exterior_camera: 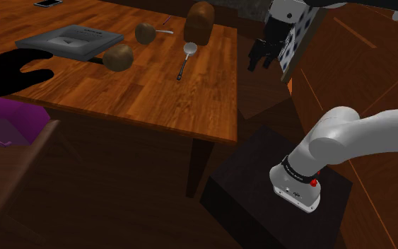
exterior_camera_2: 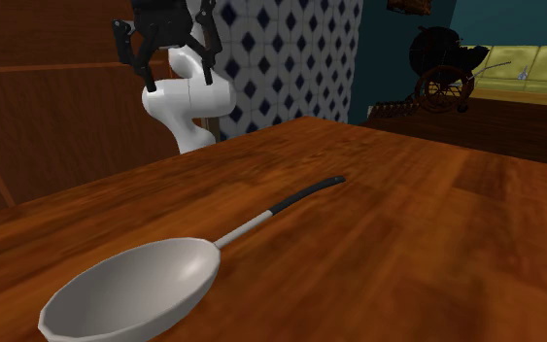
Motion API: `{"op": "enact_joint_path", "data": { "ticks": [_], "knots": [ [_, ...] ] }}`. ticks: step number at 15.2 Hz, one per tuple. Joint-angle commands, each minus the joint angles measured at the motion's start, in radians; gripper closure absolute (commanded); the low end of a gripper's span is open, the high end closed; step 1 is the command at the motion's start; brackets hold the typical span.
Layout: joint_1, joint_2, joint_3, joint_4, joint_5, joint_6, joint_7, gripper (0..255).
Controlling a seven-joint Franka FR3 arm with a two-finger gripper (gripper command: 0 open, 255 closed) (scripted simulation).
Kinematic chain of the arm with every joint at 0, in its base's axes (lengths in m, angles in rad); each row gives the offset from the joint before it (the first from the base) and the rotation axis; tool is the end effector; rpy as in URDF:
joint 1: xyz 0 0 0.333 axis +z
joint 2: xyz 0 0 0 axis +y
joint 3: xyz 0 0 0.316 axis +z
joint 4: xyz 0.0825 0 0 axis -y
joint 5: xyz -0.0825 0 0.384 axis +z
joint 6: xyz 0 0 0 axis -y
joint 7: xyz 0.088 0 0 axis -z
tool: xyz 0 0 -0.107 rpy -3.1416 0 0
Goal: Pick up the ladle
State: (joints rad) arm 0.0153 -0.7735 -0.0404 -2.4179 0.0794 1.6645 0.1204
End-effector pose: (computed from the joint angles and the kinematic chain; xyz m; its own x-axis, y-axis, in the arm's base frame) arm 0.3175 -0.0031 0.5659 0.9900 -0.1408 0.0062 -0.1393 -0.9843 -0.1087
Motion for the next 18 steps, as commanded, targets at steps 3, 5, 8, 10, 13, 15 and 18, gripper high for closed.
{"op": "enact_joint_path", "data": {
  "ticks": [3,5,8,10,13,15,18],
  "knots": [
    [-0.008,0.069,0.05,0.041,0.016,0.029,0.094,0],
    [-0.019,0.144,0.097,0.09,0.025,0.054,0.188,0],
    [-0.039,0.263,0.161,0.178,0.024,0.082,0.329,0],
    [-0.053,0.347,0.199,0.245,0.013,0.093,0.424,0],
    [-0.073,0.478,0.248,0.36,-0.016,0.098,0.566,0],
    [-0.083,0.568,0.274,0.445,-0.044,0.092,0.661,0],
    [-0.089,0.709,0.301,0.587,-0.095,0.068,0.8,0]
  ]
}}
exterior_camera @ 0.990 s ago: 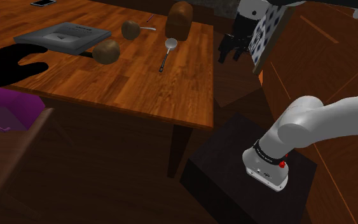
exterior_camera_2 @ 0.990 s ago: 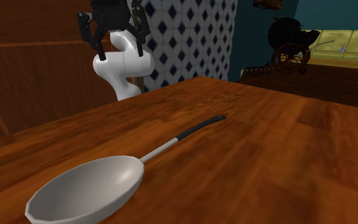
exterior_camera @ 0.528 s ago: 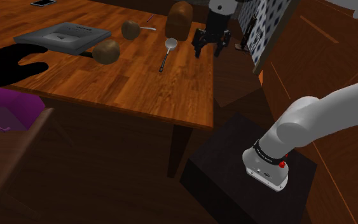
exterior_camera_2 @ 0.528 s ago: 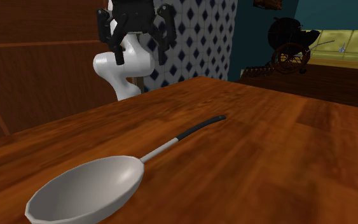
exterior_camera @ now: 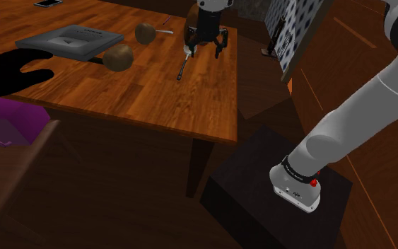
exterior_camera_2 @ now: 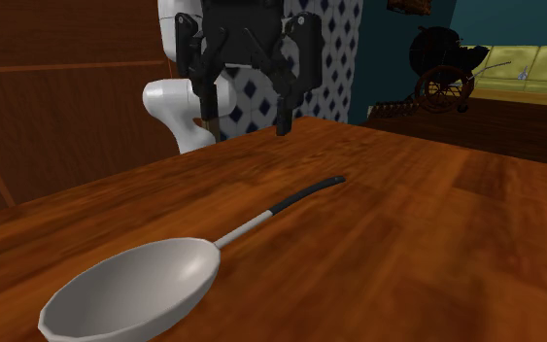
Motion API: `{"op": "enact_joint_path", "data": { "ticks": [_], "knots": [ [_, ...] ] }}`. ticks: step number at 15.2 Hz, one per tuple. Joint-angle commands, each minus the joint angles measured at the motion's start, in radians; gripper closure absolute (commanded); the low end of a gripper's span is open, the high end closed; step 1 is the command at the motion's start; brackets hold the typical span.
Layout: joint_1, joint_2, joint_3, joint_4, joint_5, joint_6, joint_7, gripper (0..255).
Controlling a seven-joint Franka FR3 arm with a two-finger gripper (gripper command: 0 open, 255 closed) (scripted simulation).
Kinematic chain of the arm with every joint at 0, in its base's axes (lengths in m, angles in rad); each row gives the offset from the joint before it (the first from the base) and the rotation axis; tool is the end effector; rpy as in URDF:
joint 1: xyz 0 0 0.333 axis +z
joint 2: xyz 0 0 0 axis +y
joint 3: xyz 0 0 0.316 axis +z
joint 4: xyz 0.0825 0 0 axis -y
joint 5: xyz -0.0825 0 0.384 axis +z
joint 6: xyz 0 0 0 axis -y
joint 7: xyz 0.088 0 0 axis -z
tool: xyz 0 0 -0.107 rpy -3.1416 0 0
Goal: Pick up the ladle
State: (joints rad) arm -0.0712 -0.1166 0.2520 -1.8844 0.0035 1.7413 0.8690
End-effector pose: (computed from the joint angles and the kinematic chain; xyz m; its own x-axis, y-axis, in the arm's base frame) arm 0.5143 0.0999 0.5509 0.7707 -0.6372 0.0001 -0.6368 -0.7701 0.0395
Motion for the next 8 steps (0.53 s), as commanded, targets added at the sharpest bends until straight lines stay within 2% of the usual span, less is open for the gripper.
{"op": "enact_joint_path", "data": {
  "ticks": [1,6,7,8],
  "knots": [
    [-0.002,0.1,0.014,0.105,-0.037,-0.021,0.096,0],
    [0.024,0.352,0.014,0.402,-0.127,-0.115,0.298,0],
    [0.029,0.376,0.011,0.433,-0.134,-0.126,0.313,0],
    [0.029,0.374,0.009,0.417,-0.134,-0.112,0.314,0]
  ]
}}
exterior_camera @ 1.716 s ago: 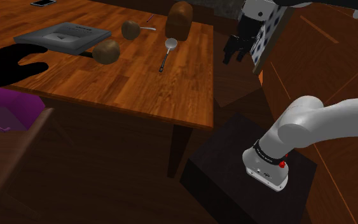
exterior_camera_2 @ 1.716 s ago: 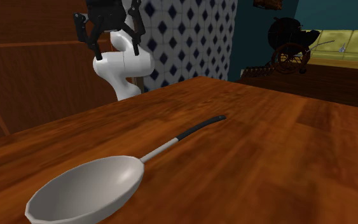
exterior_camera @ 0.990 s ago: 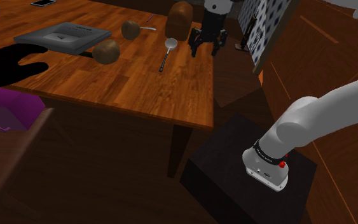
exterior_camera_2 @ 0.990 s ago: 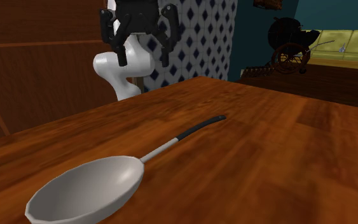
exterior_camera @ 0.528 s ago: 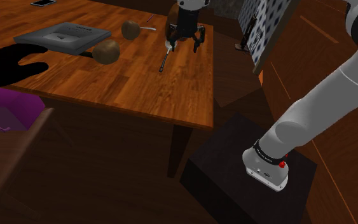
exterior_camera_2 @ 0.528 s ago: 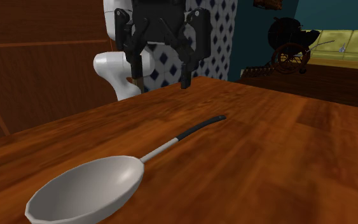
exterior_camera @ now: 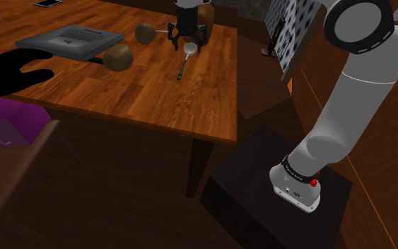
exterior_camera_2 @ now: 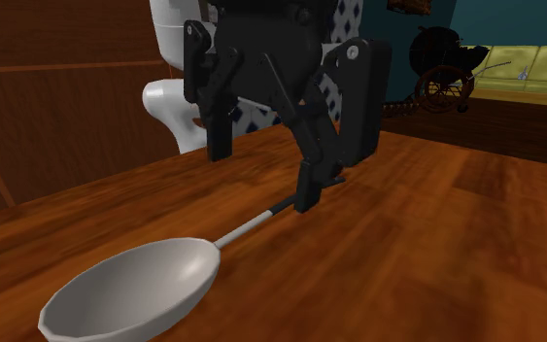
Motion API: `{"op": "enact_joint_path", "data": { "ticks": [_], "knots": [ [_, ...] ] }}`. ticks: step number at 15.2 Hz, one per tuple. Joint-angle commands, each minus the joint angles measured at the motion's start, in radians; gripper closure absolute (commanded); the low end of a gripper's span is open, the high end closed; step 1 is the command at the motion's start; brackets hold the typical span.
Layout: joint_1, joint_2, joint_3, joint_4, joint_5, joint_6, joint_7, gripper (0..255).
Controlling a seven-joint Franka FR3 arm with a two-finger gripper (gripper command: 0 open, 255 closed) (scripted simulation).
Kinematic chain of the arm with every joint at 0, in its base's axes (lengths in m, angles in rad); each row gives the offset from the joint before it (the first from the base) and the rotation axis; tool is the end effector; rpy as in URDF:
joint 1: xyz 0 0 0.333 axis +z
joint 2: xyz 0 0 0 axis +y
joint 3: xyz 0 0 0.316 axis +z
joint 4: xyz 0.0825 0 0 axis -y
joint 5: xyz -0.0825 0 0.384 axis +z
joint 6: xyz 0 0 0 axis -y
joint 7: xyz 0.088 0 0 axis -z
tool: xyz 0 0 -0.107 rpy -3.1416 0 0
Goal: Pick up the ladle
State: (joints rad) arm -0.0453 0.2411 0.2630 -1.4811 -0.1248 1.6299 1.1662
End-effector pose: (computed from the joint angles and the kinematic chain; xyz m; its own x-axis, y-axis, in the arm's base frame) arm 0.6154 0.1057 0.5337 0.5901 -0.8070 0.0233 -0.8044 -0.5854 0.1014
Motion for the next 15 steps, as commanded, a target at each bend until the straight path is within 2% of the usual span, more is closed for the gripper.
{"op": "enact_joint_path", "data": {
  "ticks": [1,8,9,15],
  "knots": [
    [0.003,0.015,-0.002,-0.001,-0.005,0.013,0.017,0],
    [-0.001,0.014,-0.004,-0.078,-0.006,0.088,0.023,0],
    [-0.001,0.013,-0.004,-0.078,-0.006,0.088,0.023,255],
    [-0.001,0.013,-0.004,-0.078,-0.006,0.088,0.022,255]
  ]
}}
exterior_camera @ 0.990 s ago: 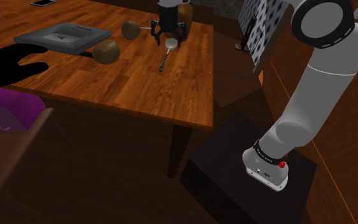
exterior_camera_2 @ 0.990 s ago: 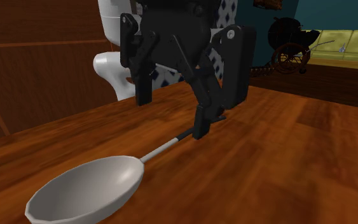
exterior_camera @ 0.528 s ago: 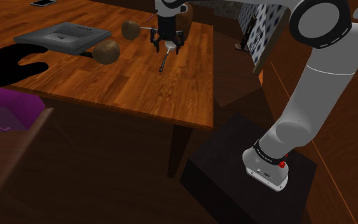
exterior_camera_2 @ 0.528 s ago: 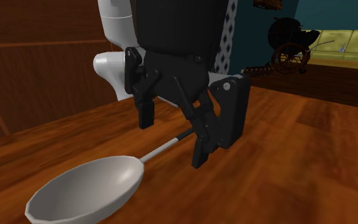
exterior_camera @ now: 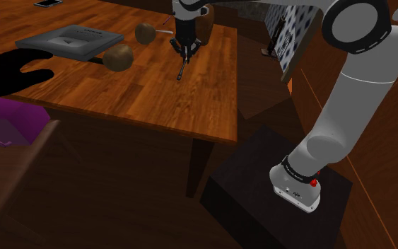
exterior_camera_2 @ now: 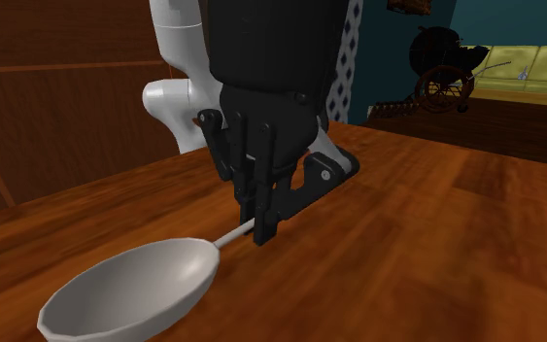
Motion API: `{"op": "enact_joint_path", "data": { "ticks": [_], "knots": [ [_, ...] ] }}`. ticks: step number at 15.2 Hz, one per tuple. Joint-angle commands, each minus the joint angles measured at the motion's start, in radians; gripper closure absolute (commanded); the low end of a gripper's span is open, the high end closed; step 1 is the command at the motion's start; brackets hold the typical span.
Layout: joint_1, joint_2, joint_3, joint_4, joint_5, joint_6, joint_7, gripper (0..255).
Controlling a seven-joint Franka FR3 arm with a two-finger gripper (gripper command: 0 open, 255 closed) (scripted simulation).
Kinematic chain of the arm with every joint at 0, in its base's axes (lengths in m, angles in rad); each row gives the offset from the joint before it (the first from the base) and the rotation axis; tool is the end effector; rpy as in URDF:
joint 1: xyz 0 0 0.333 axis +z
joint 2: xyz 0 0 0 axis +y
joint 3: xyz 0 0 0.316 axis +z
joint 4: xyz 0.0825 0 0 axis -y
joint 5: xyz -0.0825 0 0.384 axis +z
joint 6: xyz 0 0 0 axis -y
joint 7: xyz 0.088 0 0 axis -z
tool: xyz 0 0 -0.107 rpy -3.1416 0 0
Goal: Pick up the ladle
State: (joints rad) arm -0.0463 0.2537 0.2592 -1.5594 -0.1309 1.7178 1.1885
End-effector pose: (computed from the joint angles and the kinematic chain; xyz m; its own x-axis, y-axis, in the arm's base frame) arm 0.6195 0.1056 0.4960 0.5778 -0.8158 0.0260 -0.8132 -0.5726 0.1041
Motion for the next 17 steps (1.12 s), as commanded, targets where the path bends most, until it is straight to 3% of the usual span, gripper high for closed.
{"op": "enact_joint_path", "data": {
  "ticks": [1,17],
  "knots": [
    [0.0,0.0,0.0,0.0,0.0,0.0,0.0,255],
    [0.013,0.022,0.004,0.218,-0.004,-0.196,-0.011,255]
  ]
}}
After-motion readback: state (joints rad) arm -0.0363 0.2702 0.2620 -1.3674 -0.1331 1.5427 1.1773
